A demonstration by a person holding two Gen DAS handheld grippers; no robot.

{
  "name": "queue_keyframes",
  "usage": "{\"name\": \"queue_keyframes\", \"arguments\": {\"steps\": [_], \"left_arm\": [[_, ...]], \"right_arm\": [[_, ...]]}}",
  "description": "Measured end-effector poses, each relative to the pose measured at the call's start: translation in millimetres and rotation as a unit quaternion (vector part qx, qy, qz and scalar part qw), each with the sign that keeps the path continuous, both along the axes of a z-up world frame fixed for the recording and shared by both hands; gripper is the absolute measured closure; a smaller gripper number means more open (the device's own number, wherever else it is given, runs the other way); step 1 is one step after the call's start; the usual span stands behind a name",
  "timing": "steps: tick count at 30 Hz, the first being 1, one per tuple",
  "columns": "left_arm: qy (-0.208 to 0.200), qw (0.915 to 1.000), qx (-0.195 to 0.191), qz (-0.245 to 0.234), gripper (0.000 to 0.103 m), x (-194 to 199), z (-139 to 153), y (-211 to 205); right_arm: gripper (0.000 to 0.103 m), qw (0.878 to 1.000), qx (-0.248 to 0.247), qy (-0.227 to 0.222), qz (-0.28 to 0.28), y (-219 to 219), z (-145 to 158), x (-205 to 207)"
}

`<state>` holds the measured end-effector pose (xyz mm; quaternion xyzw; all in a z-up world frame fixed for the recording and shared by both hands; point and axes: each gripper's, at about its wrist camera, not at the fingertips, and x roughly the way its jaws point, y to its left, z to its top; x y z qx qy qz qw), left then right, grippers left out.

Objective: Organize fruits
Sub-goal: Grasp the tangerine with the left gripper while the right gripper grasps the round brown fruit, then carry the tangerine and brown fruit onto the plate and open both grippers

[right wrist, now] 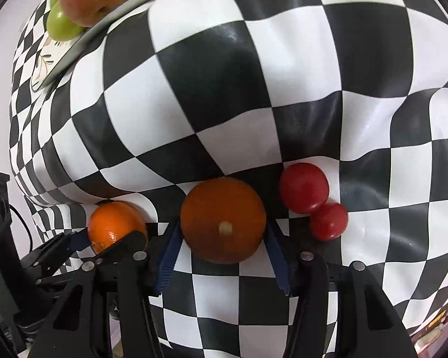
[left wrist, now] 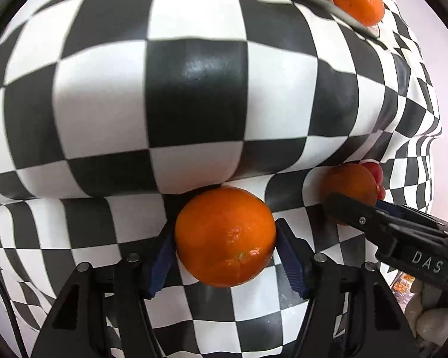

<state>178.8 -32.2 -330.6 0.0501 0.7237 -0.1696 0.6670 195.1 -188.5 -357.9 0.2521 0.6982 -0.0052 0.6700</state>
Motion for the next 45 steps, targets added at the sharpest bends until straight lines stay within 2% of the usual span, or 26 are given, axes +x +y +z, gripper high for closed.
{"name": "queue_keyframes", "arguments": {"steps": [1, 3, 11, 16, 20, 24, 29, 32, 35, 39, 45], "left_arm": [[-0.001, 1.0000, 0.002, 0.000, 0.041, 11, -2, 3], [0.005, 1.0000, 0.001, 0.005, 0.041, 10, -2, 2], [0.005, 0.9998, 0.008, 0.015, 0.041, 19, 3, 9], [-0.009, 0.9997, 0.014, 0.016, 0.041, 15, 8, -10], [-0.027, 0.9995, -0.006, 0.015, 0.041, 13, 38, -9], [-0.060, 0.9975, -0.033, 0.018, 0.041, 31, 89, -4], [-0.103, 0.9932, -0.049, 0.023, 0.041, 89, 142, 5], [-0.117, 0.9921, -0.040, 0.023, 0.041, 127, 153, 7], [-0.122, 0.9921, -0.022, 0.017, 0.041, 164, 152, 5], [-0.094, 0.9955, -0.005, 0.012, 0.041, 204, 135, 4], [-0.071, 0.9972, 0.024, -0.002, 0.041, 230, 109, -9]], "right_arm": [[0.047, 1.000, -0.004, -0.004, 0.005, 3, 1, 0], [0.047, 1.000, -0.008, -0.002, 0.016, 7, 0, 3], [0.046, 0.999, 0.037, -0.005, -0.025, -19, -5, 6], [0.047, 1.000, 0.018, -0.022, -0.009, -22, 5, 5], [0.048, 0.998, 0.026, -0.064, -0.010, -25, 36, 4], [0.048, 0.993, 0.044, -0.110, -0.008, -26, 78, 18], [0.048, 0.986, 0.067, -0.150, 0.004, -14, 116, 62], [0.048, 0.985, 0.069, -0.157, 0.012, 4, 121, 92], [0.048, 0.986, 0.080, -0.146, 0.009, 18, 116, 114], [0.048, 0.988, 0.090, -0.124, -0.004, 35, 104, 143], [0.048, 0.989, 0.092, -0.110, -0.022, 41, 98, 161]]}}
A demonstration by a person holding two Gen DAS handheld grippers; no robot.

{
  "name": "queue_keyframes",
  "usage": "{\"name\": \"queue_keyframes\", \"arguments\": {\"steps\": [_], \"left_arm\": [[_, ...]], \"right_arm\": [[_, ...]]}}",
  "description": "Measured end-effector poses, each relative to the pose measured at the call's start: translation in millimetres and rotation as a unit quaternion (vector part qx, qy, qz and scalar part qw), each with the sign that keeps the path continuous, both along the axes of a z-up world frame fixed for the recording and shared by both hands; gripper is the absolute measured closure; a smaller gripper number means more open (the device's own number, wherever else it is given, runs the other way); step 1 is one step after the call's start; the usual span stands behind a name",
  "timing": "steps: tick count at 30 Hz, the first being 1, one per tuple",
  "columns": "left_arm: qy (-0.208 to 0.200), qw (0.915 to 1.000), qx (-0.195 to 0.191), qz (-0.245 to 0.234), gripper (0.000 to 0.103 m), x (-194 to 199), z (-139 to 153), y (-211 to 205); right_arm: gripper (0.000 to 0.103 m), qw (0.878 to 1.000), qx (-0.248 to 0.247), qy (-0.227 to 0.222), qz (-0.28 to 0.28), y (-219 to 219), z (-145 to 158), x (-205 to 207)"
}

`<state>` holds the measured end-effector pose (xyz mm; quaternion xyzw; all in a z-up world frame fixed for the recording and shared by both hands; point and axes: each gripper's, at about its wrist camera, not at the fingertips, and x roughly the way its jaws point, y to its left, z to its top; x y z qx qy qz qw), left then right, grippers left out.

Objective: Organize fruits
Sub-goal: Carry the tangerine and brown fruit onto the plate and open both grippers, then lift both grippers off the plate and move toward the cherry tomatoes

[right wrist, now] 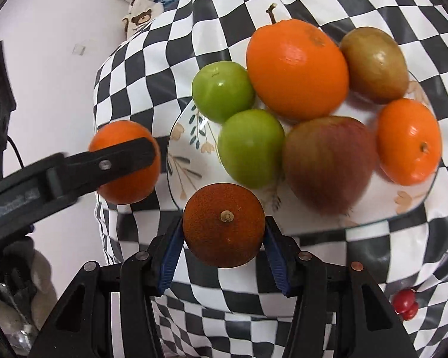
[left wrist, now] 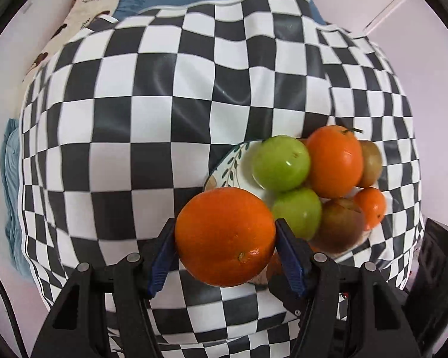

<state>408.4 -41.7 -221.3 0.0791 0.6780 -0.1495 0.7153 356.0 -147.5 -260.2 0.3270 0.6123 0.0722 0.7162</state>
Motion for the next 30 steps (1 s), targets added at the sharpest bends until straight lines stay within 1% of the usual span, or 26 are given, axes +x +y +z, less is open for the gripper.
{"name": "queue_keyframes", "arguments": {"steps": [2, 3, 4, 5, 6, 7, 8, 9, 12, 15, 17, 21, 23, 25, 28, 30], "left_arm": [[0.024, 0.9997, 0.004, -0.001, 0.041, 4, -11, -5], [0.037, 0.9993, 0.001, 0.000, 0.041, 7, -16, -5], [0.049, 0.9988, -0.001, 0.003, 0.041, 9, -20, -4], [0.061, 0.9981, -0.004, 0.012, 0.041, 11, -24, -2], [0.063, 0.9978, -0.007, 0.016, 0.040, 12, -27, 0], [0.058, 0.9980, -0.010, 0.020, 0.028, 13, -26, 2], [0.055, 0.9981, -0.015, 0.022, 0.006, 12, -22, 4], [0.051, 0.9981, -0.023, 0.025, 0.004, 12, -18, 6], [0.040, 0.9981, -0.036, 0.030, 0.004, 11, -3, 8], [0.025, 0.9984, -0.037, 0.034, 0.004, 5, 10, 12], [0.009, 0.9986, -0.038, 0.036, 0.004, -2, 20, 17], [-0.034, 0.9982, -0.025, 0.042, 0.004, -24, 35, 19], [-0.058, 0.9970, -0.020, 0.046, 0.004, -41, 45, 23], [-0.072, 0.9960, -0.018, 0.050, 0.004, -54, 50, 26], [-0.089, 0.9942, -0.019, 0.057, 0.004, -74, 57, 28], [-0.101, 0.9928, -0.023, 0.062, 0.004, -86, 60, 19]], "right_arm": [[0.046, 1.000, 0.006, 0.014, -0.004, 2, -3, 6], [0.043, 1.000, 0.009, 0.017, -0.009, 3, -5, 7], [0.032, 1.000, 0.006, 0.017, -0.015, 2, -3, 8], [0.026, 1.000, 0.005, 0.015, -0.019, 2, -2, 9], [0.017, 1.000, 0.003, 0.012, -0.025, -2, 4, 9], [0.015, 1.000, 0.002, 0.011, -0.026, -3, 6, 9], [0.015, 1.000, 0.000, 0.009, -0.026, -6, 10, 10], [0.015, 1.000, -0.002, 0.008, -0.025, -6, 10, 7], [0.011, 1.000, -0.014, 0.013, -0.018, -10, 15, 3], [0.010, 0.999, -0.048, 0.015, -0.012, -17, 22, -2], [0.010, 0.997, -0.079, 0.011, -0.009, -26, 28, -8], [0.010, 0.989, -0.149, -0.002, -0.003, -48, 45, -19], [0.010, 0.984, -0.179, -0.012, 0.002, -59, 56, -28], [0.009, 0.978, -0.209, -0.022, 0.006, -68, 65, -35], [0.009, 0.972, -0.233, -0.034, 0.010, -75, 75, -45], [0.009, 0.968, -0.245, -0.046, 0.015, -82, 86, -54]]}}
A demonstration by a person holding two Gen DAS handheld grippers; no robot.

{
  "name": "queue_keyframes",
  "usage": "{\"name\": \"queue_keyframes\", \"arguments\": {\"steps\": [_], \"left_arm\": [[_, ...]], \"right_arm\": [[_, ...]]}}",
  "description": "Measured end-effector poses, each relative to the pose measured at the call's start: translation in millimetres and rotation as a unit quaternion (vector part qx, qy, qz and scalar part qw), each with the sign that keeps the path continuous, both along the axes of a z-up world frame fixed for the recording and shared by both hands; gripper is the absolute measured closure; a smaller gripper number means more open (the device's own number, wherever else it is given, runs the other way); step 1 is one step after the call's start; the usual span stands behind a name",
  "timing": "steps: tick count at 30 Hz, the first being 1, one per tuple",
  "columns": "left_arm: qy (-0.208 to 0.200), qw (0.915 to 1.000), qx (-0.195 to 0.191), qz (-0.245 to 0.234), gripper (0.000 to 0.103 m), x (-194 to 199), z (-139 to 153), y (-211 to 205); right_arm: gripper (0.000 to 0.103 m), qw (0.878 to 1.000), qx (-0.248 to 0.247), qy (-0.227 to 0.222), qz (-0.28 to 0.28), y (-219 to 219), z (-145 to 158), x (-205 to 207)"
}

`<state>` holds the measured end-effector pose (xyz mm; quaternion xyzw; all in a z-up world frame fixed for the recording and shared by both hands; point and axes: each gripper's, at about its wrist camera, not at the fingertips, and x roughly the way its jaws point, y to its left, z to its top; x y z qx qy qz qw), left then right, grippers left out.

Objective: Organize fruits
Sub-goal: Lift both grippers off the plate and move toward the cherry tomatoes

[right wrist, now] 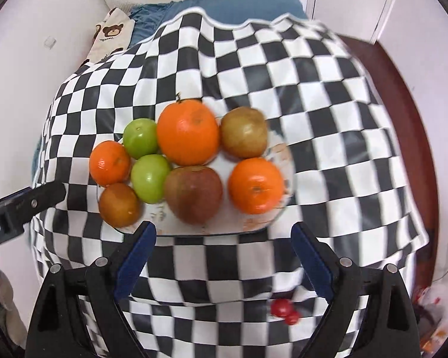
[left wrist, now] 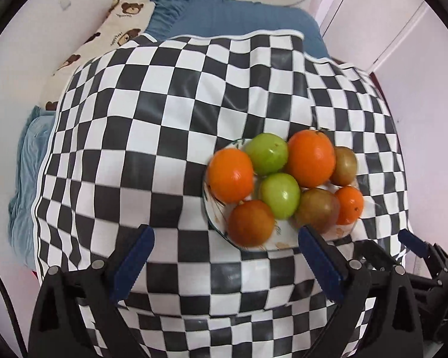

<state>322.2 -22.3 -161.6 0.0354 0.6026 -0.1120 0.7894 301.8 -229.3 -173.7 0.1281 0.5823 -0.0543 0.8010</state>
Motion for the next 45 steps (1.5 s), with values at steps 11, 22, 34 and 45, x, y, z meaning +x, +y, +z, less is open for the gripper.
{"name": "queue_keyframes", "arguments": {"steps": [11, 22, 34, 45], "left_arm": [[-0.087, 0.9961, 0.005, 0.010, 0.004, -68, 50, -8], [-0.136, 0.9906, -0.015, 0.001, 0.004, -122, 99, -11], [-0.172, 0.9849, -0.017, -0.006, 0.004, -160, 130, -10], [-0.171, 0.9852, -0.014, 0.004, 0.004, -167, 126, -9]], "right_arm": [[0.009, 0.998, -0.027, -0.062, 0.016, 8, 47, -47], [0.009, 0.991, -0.044, -0.126, 0.023, 4, 113, -105], [0.009, 0.984, -0.054, -0.171, 0.021, 8, 157, -153], [0.009, 0.984, -0.041, -0.173, 0.011, 3, 156, -159]]}}
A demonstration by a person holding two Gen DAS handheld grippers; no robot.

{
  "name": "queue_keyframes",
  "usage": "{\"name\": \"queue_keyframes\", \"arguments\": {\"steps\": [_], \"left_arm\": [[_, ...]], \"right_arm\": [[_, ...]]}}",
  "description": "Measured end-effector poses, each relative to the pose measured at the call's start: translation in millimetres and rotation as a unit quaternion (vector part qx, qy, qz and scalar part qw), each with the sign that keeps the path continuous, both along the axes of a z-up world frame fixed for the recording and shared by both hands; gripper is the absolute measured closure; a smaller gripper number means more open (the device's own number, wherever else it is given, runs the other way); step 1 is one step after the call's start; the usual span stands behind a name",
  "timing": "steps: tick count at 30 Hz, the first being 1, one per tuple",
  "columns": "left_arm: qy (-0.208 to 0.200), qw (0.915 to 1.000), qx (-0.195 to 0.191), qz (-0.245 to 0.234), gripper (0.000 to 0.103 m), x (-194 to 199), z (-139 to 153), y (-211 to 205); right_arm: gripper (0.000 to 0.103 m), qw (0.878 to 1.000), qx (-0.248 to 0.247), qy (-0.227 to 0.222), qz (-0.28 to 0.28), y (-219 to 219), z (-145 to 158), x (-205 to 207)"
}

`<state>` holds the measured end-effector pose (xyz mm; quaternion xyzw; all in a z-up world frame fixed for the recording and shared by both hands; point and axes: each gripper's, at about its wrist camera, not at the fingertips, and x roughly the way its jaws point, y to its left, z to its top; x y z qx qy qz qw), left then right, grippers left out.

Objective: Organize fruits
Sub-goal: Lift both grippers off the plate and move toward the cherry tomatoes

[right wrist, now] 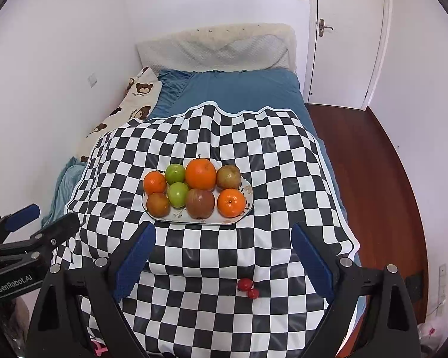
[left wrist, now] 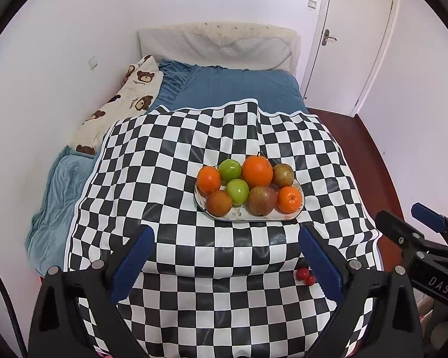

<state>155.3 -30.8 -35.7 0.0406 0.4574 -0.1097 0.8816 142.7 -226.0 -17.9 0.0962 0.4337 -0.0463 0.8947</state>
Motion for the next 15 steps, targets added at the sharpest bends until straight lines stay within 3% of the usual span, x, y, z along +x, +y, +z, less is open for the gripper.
{"name": "queue_keyframes", "arguments": {"steps": [4, 7, 10, 14, 15], "left_arm": [[0.013, 0.9999, 0.001, 0.007, 0.004, 6, -10, -2], [0.032, 0.9995, 0.005, 0.004, 0.001, 14, -30, -8], [0.052, 0.9985, 0.017, 0.003, 0.001, 21, -56, -18], [0.104, 0.9935, 0.044, -0.011, 0.001, 28, -106, -41], [0.116, 0.9914, 0.057, -0.019, 0.001, 29, -120, -49]], "right_arm": [[0.006, 1.000, 0.018, 0.004, -0.005, -8, -8, 3], [0.003, 0.999, 0.044, 0.029, -0.010, -22, -32, 9], [0.003, 0.994, 0.075, 0.072, -0.023, -42, -74, 13], [0.004, 0.980, 0.131, 0.147, -0.033, -67, -155, 14], [0.010, 0.974, 0.147, 0.167, -0.036, -72, -178, 13]]}}
